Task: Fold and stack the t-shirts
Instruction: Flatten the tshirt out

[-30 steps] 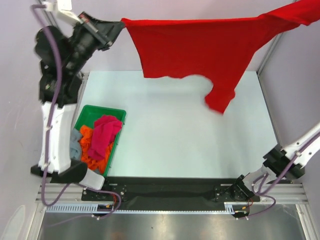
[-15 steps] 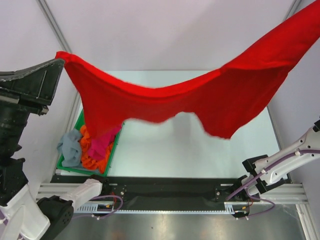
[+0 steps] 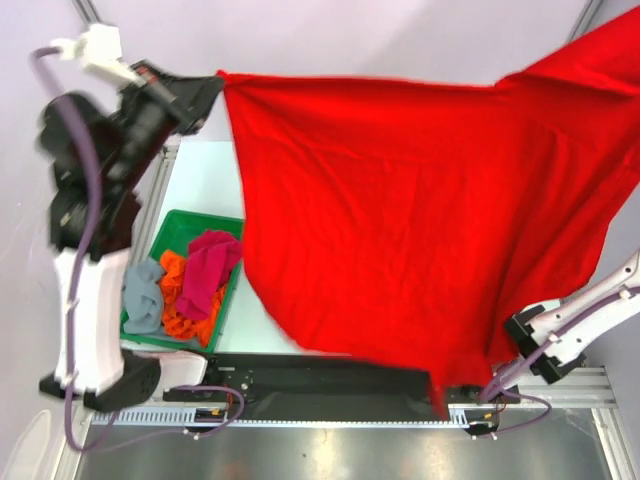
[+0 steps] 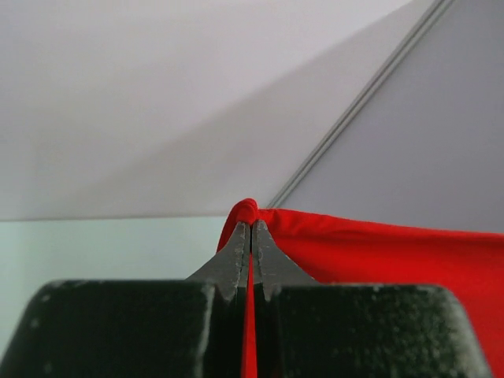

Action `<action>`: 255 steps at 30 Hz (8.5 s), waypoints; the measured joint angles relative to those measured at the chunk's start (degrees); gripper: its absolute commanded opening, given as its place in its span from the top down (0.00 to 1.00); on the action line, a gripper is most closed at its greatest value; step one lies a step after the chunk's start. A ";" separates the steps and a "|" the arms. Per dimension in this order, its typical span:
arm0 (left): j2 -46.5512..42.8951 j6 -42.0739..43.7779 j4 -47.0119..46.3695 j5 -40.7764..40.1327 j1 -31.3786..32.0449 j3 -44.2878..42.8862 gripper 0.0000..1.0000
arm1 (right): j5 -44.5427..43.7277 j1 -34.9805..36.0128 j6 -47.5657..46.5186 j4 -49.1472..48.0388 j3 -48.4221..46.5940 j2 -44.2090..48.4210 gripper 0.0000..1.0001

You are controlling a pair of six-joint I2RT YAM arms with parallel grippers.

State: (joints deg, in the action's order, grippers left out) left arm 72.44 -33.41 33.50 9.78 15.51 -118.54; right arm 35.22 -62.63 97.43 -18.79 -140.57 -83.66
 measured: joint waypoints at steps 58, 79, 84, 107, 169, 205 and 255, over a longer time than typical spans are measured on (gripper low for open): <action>-6.56 17.40 -7.30 -9.27 0.87 0.90 1.00 | -39.47 59.49 -95.21 30.69 4.46 14.34 1.00; 25.83 15.98 -18.84 -7.76 0.87 22.21 1.00 | -39.32 54.86 -95.67 18.51 42.16 -11.91 1.00; 39.34 13.27 -22.99 -6.45 0.61 18.16 1.00 | -38.82 54.36 -95.41 16.41 42.47 -21.90 1.00; 55.93 10.36 -22.08 -3.17 -2.67 -2.45 1.00 | -37.24 55.17 -88.87 21.84 22.69 -38.16 1.00; 44.00 14.19 -27.65 -1.77 -0.74 17.57 1.00 | -38.47 56.00 -92.48 16.26 36.02 -24.87 1.00; -12.96 12.39 -22.01 4.50 -2.56 11.96 1.00 | -35.80 61.02 -86.42 37.68 10.51 23.98 1.00; 68.50 11.02 -28.79 6.27 -5.35 -7.56 1.00 | -29.31 53.68 -84.65 20.59 18.80 -49.11 1.00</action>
State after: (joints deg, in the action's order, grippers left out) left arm 140.94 -22.39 4.71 16.05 10.15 -126.10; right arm 5.91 -8.95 12.78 1.80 -121.78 -132.77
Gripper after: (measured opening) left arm 0.006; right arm 0.009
